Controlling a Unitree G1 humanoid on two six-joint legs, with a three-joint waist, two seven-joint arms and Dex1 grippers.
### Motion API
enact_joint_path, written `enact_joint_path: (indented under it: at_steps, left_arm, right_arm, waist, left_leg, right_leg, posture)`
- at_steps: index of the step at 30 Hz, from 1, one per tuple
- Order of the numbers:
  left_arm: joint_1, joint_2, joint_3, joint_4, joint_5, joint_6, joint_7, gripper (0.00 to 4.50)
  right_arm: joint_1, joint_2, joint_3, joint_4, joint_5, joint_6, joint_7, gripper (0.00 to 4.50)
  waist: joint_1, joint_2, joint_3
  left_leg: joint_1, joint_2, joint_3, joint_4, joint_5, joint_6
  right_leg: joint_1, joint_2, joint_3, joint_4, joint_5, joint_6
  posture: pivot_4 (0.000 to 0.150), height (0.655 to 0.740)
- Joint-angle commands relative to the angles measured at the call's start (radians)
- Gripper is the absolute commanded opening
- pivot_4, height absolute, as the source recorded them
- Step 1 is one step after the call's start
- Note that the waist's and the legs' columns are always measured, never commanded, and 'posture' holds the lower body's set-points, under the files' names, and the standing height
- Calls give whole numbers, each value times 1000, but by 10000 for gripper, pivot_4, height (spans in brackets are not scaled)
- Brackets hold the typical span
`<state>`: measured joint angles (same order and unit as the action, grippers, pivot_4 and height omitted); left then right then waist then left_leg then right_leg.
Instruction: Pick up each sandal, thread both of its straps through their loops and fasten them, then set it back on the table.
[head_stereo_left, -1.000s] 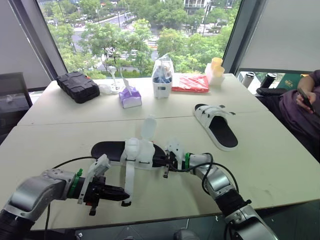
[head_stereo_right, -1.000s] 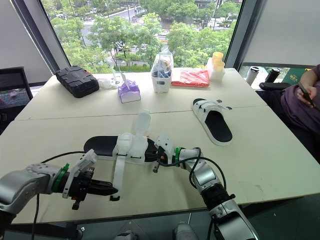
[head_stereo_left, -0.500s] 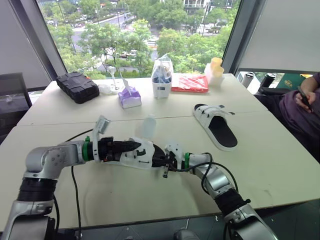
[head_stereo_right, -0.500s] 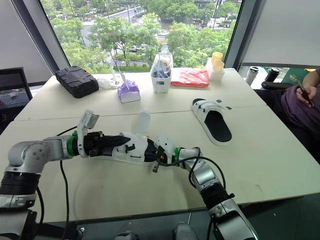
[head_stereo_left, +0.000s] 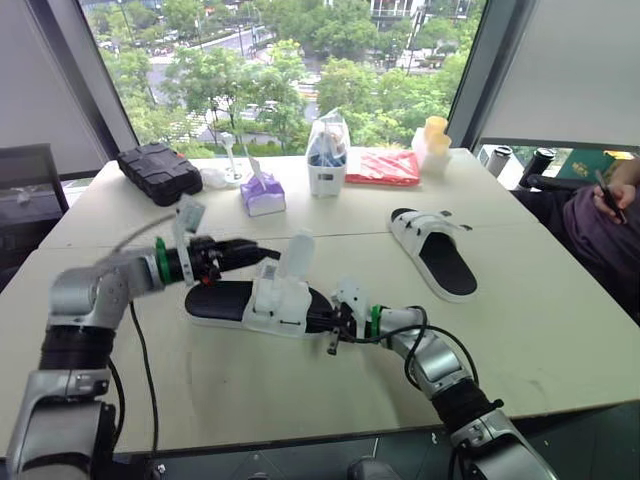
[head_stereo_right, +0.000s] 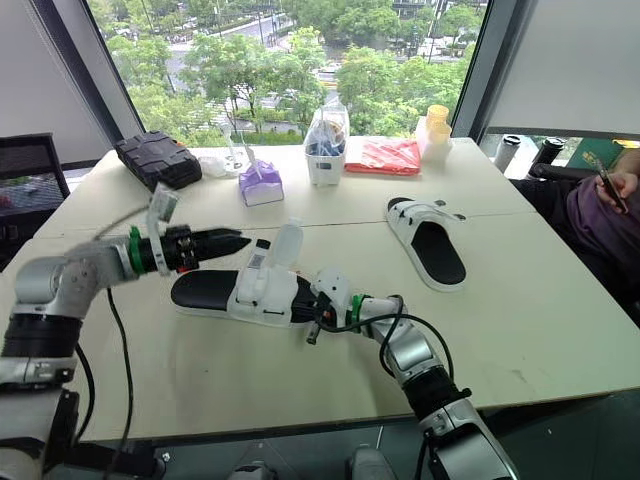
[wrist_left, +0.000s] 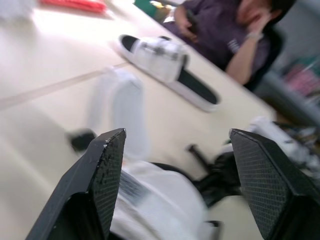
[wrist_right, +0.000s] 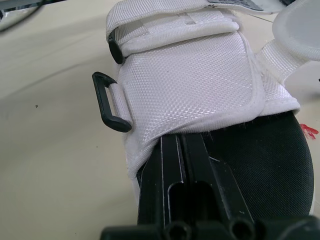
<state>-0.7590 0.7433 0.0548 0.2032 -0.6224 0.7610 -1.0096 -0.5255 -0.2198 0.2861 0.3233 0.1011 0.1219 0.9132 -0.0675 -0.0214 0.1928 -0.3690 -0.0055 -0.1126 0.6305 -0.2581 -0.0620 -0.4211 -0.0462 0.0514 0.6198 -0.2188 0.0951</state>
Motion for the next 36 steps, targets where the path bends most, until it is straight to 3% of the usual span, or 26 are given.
enact_joint_path:
  at_steps: [1,8,17,24,27,32,36]
  left_arm:
    - [-47,26,-63,53,125,-152,-75,34559]
    - [-138,-3,-134,337,279,-328,-172,34559]
    - [-256,-109,-141,632,317,-303,-338,34559]
    - [-354,-194,-123,845,367,-355,-324,34559]
    - [-380,-222,-115,907,395,-401,-297,26082]
    - [-426,-228,-71,924,380,-393,-332,483]
    - [-447,-204,-16,880,336,-317,-428,122]
  right_arm:
    - [3,-28,1,-11,-9,17,14,0]
    - [-44,-88,0,-114,1,35,68,0]
    - [-76,-100,12,-111,-3,42,92,0]
    - [-65,-98,22,-132,-5,50,86,0]
    - [-61,-98,19,-134,-6,50,76,0]
    - [-55,-95,20,-126,-9,46,60,0]
    - [-50,-80,38,-95,-22,28,51,0]
  waist:
    - [0,0,0]
    - [0,0,0]
    - [-1,0,1]
    - [-2,0,1]
    - [-1,0,1]
    - [-1,-1,1]
    - [-3,-1,1]
  left_leg:
    - [0,0,0,0,0,0]
    - [-4,0,0,0,0,0]
    - [-5,0,0,0,0,0]
    - [-5,0,0,0,0,0]
    - [-5,0,0,0,0,0]
    - [-5,0,0,0,0,0]
    - [-5,0,0,0,0,0]
  right_leg:
    - [0,0,0,0,0,0]
    - [-4,0,0,0,2,2]
    - [-5,0,-1,0,1,4]
    - [-5,0,-1,0,1,4]
    - [-5,0,-1,0,1,4]
    - [-5,0,-1,1,2,5]
    - [-5,0,-1,1,2,5]
  posture:
    - [1500,7400]
    - [1500,7400]
    - [1500,7400]
    - [1500,7400]
    - [1500,7400]
    - [1500,7400]
    - [1500,7400]
